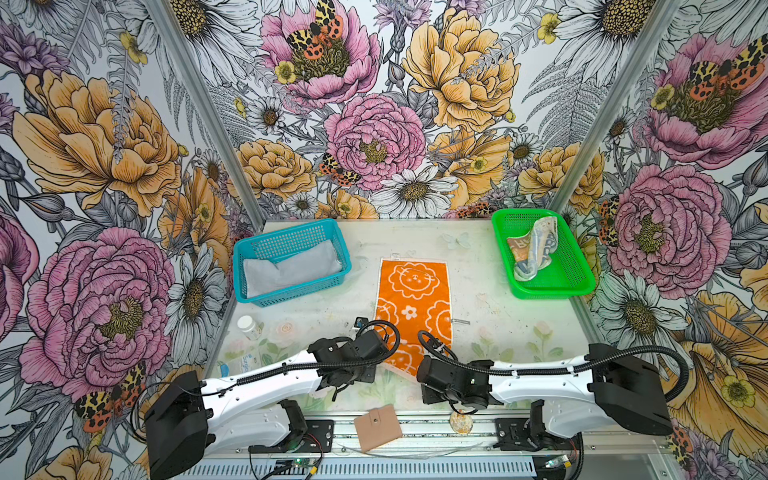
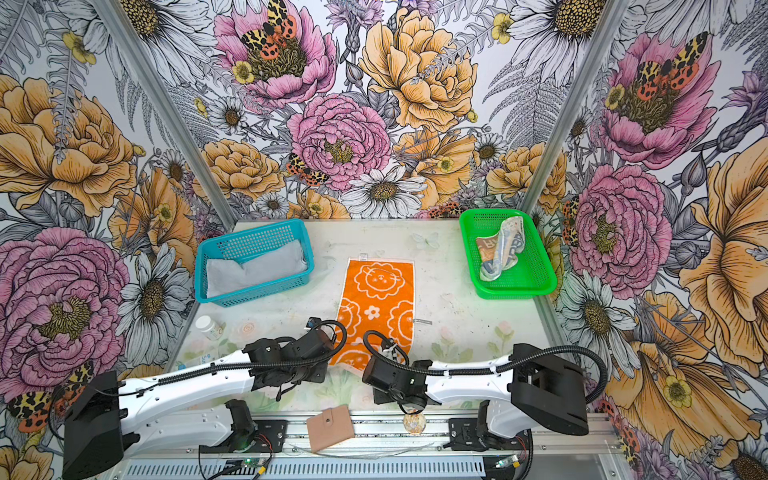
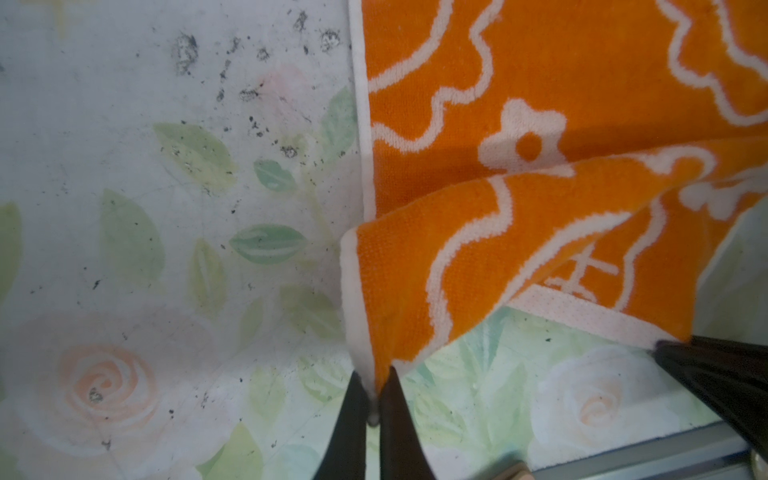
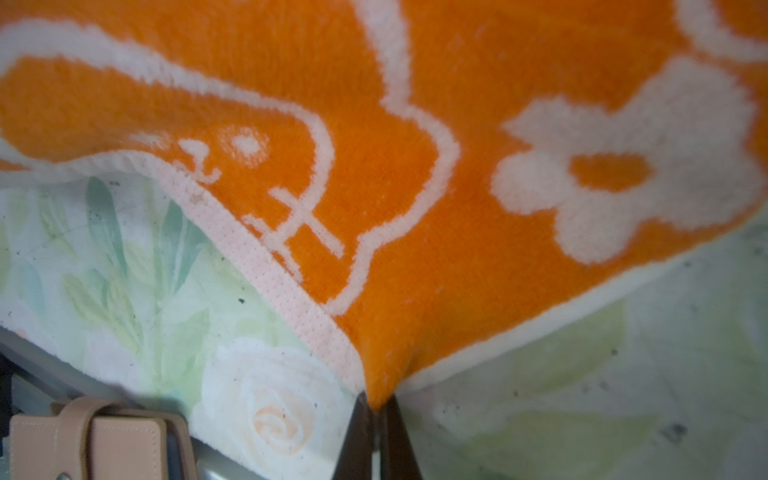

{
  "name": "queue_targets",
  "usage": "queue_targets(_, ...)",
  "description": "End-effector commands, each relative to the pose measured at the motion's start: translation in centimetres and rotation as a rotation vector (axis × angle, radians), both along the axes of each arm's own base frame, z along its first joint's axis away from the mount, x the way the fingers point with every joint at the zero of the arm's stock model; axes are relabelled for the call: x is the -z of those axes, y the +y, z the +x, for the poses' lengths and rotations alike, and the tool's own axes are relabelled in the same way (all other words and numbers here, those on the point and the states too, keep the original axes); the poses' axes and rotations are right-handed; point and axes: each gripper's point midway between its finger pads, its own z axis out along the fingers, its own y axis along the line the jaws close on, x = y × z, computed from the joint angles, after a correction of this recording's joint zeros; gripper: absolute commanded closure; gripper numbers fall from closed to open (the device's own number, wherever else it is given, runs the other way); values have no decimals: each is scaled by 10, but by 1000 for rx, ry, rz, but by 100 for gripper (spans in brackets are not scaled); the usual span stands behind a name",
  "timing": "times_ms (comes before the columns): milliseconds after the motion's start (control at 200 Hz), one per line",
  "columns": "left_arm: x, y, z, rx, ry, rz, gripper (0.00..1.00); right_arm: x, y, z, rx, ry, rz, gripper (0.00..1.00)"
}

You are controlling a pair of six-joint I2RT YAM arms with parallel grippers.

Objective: Fold and stack the towels
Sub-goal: 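Grasp the near corners of the orange towel with both grippers and lift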

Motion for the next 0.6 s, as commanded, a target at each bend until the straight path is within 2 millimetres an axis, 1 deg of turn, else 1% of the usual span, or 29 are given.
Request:
queue_targets(0,-5,-2,0,-7,-18,-35,100,-5,-7,-2,-6,-3,20,100)
queue_targets(55,-7,-5,-5,11,-11,-56,100,-12,-8,-8,-37,-1,53,100)
queue_targets(130,-11,-12,-15,61,-3,-94,100,-17,-16,-20,-66,36,94,100)
queue_targets(150,-11,-16,-22,88,26,-115,100,-19,-18,-23,-74,44,102,100)
queue_targets(225,-15,-24,-36,145,56,-158,100,-28,-33,-30,-72,47,113,100)
queue_targets(280,-17,-28,-45,175,76,-180,100,-40,-38,-31,-72,30,144,100)
queue_targets(370,-23,-33,-53,211,88,-199,100,-70,-44,-26,-68,-37,202,100)
queue_targets(440,-33,-35,-50,215,66,-205,100,-98,-48,-17,-58,-107,240,100)
queue_targets(520,-48,-39,-40,203,14,-216,100,-126,-51,-4,-57,-182,266,100)
queue_targets(595,-67,-43,-24,185,-41,-229,100,-142,-55,12,-38,-229,252,100)
